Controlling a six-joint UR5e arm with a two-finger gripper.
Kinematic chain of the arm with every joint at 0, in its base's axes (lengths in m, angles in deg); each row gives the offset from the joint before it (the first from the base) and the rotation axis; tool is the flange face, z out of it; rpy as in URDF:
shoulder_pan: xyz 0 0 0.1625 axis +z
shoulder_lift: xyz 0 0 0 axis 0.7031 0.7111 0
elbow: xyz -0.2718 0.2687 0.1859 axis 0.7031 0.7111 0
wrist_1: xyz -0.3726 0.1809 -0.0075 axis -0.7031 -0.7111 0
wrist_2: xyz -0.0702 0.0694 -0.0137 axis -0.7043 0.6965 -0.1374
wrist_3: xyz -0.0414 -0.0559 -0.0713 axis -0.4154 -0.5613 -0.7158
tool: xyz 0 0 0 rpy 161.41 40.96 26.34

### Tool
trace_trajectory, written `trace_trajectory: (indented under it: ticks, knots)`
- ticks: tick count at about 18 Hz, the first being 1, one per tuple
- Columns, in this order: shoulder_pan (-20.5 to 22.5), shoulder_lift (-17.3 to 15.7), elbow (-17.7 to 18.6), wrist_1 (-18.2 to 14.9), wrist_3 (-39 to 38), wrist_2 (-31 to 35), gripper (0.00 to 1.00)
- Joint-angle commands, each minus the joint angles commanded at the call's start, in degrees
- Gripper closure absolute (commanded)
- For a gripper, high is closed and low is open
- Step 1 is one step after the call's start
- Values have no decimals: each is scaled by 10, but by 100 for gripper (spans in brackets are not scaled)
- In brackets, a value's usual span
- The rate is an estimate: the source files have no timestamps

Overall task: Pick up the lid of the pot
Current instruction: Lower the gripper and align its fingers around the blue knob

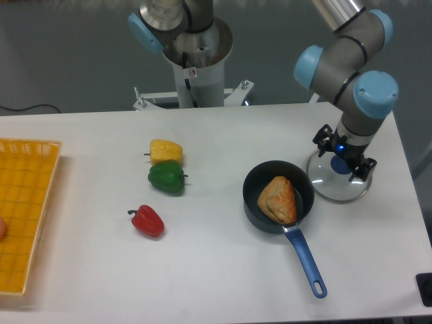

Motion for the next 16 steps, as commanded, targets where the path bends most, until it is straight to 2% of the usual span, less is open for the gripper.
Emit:
trace_trajectory:
  ticks: [4, 6, 16]
  knots:
    - [5, -4, 17, 3, 3, 0, 0]
    - [6, -11, 25, 16, 4, 0, 0]
    - [-4, -14, 9, 16, -4, 11, 0]
